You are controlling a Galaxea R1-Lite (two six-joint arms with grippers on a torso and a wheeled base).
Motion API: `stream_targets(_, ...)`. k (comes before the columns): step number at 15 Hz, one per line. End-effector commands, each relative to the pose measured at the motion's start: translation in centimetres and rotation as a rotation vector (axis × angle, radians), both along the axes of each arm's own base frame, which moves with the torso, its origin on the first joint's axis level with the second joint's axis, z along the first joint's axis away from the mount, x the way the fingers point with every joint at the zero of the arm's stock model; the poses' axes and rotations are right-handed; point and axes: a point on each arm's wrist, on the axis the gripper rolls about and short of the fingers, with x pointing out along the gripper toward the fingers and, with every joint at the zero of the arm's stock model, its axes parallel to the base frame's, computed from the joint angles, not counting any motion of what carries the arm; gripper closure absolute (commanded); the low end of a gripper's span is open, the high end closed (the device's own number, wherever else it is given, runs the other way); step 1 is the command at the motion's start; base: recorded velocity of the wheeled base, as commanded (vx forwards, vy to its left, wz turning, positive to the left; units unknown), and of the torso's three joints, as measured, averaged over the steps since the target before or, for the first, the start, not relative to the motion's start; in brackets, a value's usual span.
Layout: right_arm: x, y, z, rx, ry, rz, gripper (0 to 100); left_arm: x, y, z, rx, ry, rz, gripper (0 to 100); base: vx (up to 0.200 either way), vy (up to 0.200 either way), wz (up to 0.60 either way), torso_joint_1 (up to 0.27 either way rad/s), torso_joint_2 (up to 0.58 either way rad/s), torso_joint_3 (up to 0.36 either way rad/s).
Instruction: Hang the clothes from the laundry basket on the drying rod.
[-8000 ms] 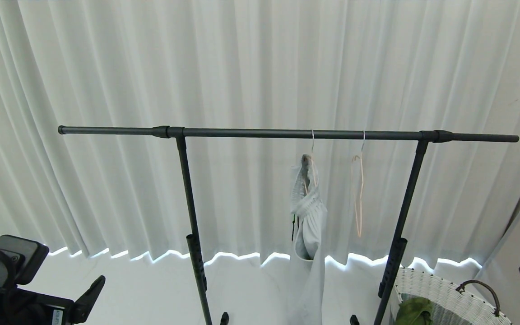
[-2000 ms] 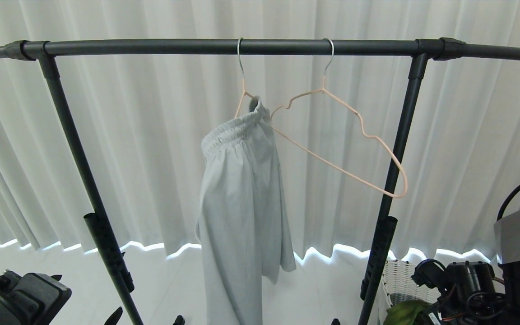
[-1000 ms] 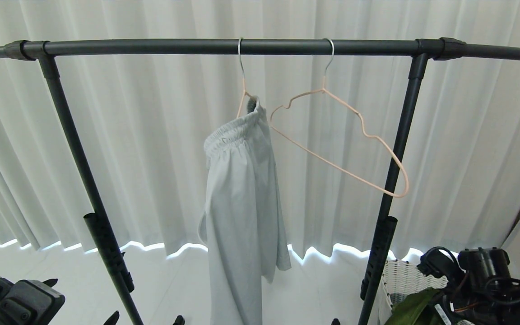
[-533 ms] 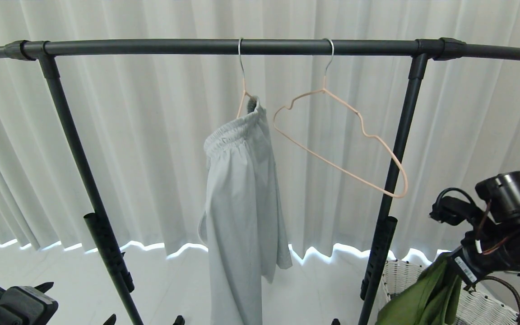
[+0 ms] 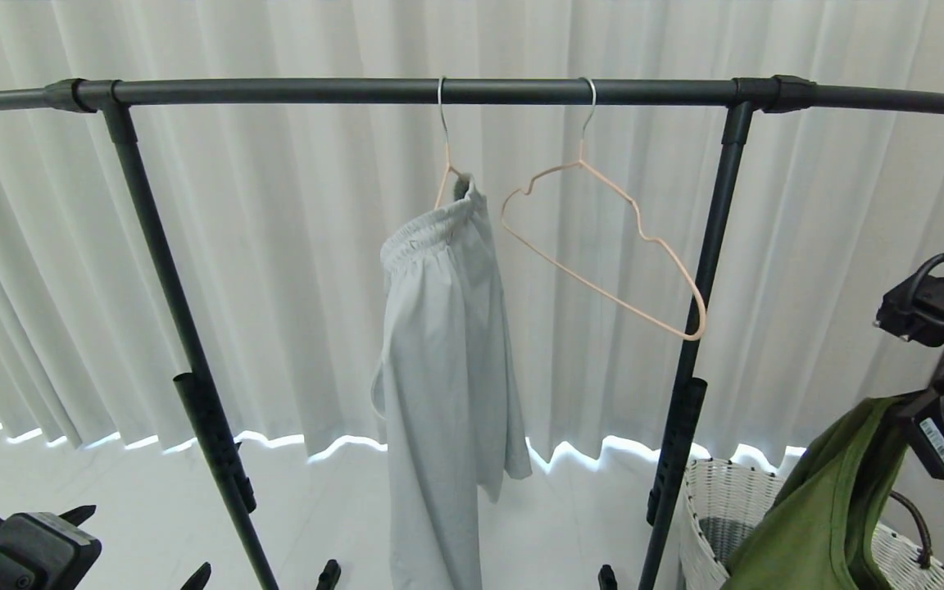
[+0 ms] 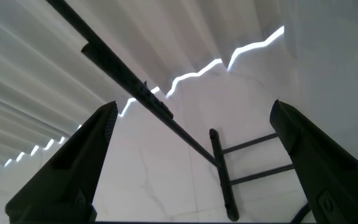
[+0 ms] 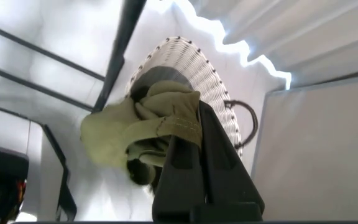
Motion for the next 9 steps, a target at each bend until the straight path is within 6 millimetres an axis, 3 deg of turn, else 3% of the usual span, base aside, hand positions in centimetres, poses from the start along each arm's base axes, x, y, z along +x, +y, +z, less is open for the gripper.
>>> stream_targets(1, -1.0, -0.2, 0.7, 0.011, -0.038, 0.006, 100, 0.0, 0.0, 0.0, 0.0, 0.0, 0.0, 0, -0.2, 0.0, 0.0, -0.012, 0.01, 0.002)
stream_targets(8, -2.6, -0.2, 1.4, 0.019, -0.082, 0.033, 100, 0.0, 0.0, 0.0, -0.001, -0.001, 0.0, 0, -0.2, 0.0, 0.0, 0.001, 0.0, 0.004)
stream_targets(9, -2.7, -0.2, 1.4, 0.019, -0.082, 0.036, 100, -0.1, 0.0, 0.0, -0.002, -0.002, -0.003, 0, 0.0, 0.0, 0.0, 0.0, 0.0, 0.0)
